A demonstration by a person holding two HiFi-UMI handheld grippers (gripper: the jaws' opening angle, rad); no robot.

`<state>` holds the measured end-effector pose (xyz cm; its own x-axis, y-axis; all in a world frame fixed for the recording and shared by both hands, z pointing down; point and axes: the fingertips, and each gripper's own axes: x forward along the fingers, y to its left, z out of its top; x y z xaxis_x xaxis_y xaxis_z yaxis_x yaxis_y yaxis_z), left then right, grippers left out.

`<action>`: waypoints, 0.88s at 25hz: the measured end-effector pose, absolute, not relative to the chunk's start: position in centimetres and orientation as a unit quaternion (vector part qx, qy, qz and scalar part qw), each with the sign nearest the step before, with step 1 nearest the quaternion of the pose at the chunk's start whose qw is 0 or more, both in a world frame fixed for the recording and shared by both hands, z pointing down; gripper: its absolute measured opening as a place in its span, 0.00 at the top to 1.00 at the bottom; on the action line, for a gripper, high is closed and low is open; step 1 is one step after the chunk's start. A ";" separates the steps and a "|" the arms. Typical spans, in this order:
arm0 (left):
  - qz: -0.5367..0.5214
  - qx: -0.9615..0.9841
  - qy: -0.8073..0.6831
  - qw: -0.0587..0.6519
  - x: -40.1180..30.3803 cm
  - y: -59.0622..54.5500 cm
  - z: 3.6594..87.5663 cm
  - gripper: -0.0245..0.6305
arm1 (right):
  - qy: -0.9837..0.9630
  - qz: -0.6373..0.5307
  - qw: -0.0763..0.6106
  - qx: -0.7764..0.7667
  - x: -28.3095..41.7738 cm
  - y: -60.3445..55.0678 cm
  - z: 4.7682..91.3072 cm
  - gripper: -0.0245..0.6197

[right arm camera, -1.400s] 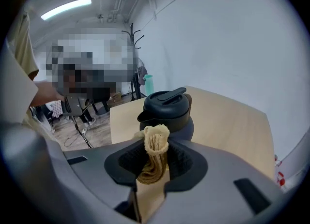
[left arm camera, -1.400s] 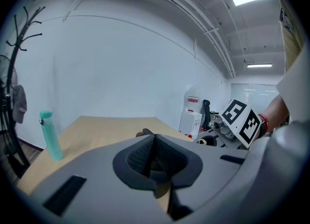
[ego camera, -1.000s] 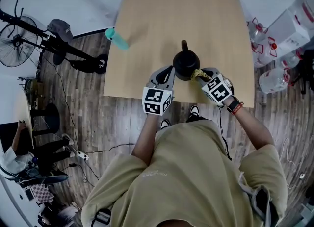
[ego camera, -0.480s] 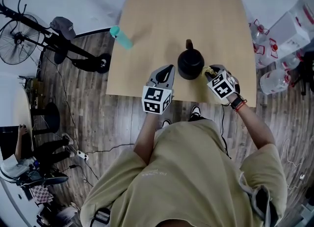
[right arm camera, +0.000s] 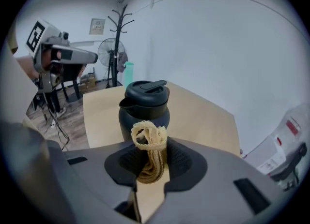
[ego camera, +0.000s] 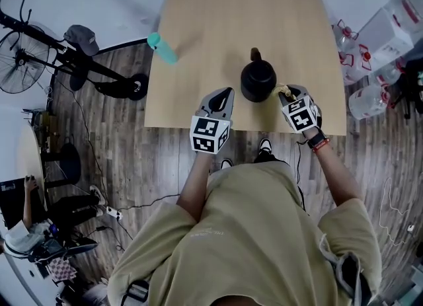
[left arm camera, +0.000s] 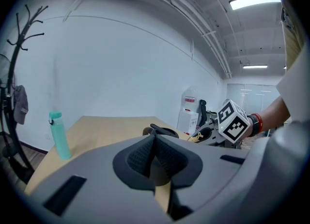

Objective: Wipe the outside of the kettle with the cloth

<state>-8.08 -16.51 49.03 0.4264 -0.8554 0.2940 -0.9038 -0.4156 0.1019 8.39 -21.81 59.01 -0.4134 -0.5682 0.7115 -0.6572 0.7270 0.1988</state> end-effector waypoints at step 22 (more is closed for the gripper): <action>0.103 0.829 -0.536 0.126 -13.2 -12.8 49.2 0.93 | -0.836 0.194 0.228 0.460 -5.0 -17.5 60.5 0.78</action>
